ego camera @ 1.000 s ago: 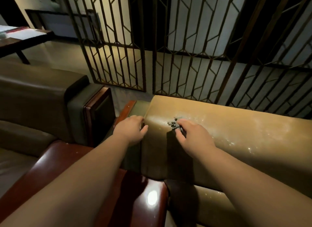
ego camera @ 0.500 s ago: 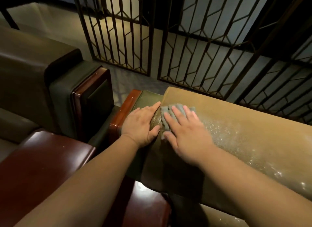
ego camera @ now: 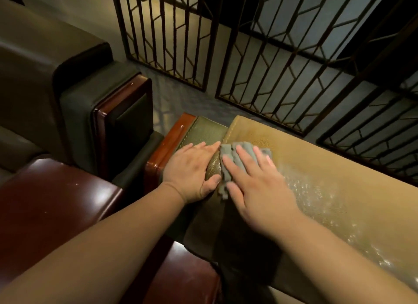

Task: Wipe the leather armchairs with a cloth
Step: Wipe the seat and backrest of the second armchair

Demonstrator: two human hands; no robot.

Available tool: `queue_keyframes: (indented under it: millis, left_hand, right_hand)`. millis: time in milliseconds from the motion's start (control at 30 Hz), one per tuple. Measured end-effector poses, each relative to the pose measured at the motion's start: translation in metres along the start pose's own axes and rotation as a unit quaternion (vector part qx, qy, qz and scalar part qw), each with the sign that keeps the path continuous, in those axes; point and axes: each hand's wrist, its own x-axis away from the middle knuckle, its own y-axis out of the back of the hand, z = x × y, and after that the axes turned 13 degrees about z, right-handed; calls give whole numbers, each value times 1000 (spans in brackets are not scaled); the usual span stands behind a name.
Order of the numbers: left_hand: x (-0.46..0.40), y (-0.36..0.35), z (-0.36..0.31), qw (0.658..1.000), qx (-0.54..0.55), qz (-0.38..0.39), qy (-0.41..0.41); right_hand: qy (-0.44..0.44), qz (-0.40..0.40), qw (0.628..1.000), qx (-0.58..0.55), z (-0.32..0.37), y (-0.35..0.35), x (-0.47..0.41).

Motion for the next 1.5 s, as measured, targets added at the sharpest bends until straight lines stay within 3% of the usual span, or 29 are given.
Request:
queue_keyframes:
  millis: [167,300,367,433,600,800,900,1067,1267,1367,1433,1500]
  left_hand:
    - [1,0,-2,1000,3,7,7]
    - [0,0,-2,1000,0,-6,6]
    - [-2,-1,-2,1000,2,2,6]
    - [-2,-2,1,1000,2,17,9]
    - [1,-2,1,999,6,31,9]
    - [0,-4,3,1000,2,15,-3]
    - [-1,-2,5,1000,7,6,-4]
    - [1,-2,-2,999,32,4,-12]
    - [1,-2,1,999,33,9,-15]
    - [-1,-1,2,999,33,9,-14]
    - [-2,-1,0,999,31,9,-14]
    - [-3,0,-2,999,32,8,-11]
  right_hand:
    - [-122,69,986,-90,-22,45,-94]
    - [-47,3,998,-33,9,17,-13]
    - [-49,16,998,-40,14,9,17]
    - [-48,43,996,-55,-6,18,-7]
    - [-174,92,966,-169,-64,50,-89]
    - [-48,18,998,-44,1,1,32]
    - [-42,44,997,-47,-21,4,25]
    - [-207,71,970,-109,-92,30,-50]
    - [-45,0,999,-15,-3,-9,53]
    - [-37,-43,998,-34,-33,-1,40]
    - [-116,-72,989,-58,-70,16,7]
    - [-233,-64,957,-160,-96,31,-22]
